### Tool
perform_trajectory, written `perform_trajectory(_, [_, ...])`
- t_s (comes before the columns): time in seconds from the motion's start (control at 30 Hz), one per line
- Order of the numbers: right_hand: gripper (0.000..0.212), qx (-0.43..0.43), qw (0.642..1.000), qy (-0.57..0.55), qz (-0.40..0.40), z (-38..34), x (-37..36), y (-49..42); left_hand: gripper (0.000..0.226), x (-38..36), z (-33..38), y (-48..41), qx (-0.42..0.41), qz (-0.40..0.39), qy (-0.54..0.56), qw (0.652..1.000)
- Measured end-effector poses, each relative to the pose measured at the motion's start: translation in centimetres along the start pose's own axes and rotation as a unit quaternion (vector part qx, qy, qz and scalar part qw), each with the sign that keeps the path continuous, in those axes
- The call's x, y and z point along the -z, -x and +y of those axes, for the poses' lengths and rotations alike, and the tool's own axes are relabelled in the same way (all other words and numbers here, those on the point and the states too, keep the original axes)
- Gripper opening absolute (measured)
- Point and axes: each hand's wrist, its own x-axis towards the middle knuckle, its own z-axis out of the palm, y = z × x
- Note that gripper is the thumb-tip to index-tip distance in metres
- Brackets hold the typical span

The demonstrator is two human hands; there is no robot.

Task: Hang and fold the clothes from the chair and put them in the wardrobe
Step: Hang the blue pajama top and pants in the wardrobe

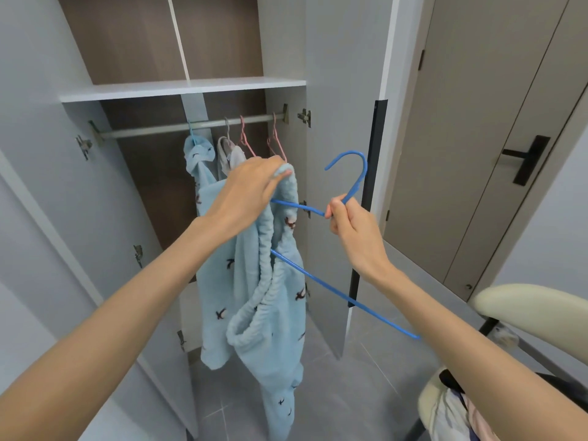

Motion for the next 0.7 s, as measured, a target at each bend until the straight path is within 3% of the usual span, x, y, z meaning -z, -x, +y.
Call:
perform_trajectory(0.1, [0.031, 0.035, 0.998, 0.040, -0.017, -0.6, -0.4, -0.2, 0.036, -0.7, 0.8, -0.6, -0.026, -0.018, 0.053, 0.998])
perform_trajectory(0.23, [0.034, 0.006, 0.999, -0.026, 0.047, 0.2, -0.8, 0.3, 0.030, -2.4, 0.7, 0.0, -0.006, -0.124, 0.136, 0.983])
perform_trajectory(0.37, [0.033, -0.004, 0.995, -0.064, 0.080, 0.3, -0.8, 0.8, 0.060, -2.9, -0.5, 0.9, 0.004, -0.164, 0.029, 0.986])
perform_trajectory(0.47, [0.034, 0.006, 0.994, -0.063, 0.092, -0.1, -0.3, 0.3, 0.068, -2.2, -0.9, 0.9, -0.055, -0.175, -0.014, 0.983])
perform_trajectory(0.53, [0.035, 0.023, 0.993, -0.041, 0.106, -0.1, 0.0, 0.1, 0.059, -1.8, -1.0, 0.9, -0.091, -0.157, -0.083, 0.980])
perform_trajectory(0.6, [0.032, 0.064, 0.992, 0.003, 0.105, -0.3, 0.2, 0.2, 0.049, -1.7, -0.8, 1.1, -0.109, -0.083, -0.147, 0.980])
perform_trajectory(0.7, [0.020, 0.100, 0.984, 0.057, 0.136, 0.0, -0.1, -0.2, 0.046, -1.3, -0.6, 1.9, -0.082, -0.048, -0.153, 0.984])
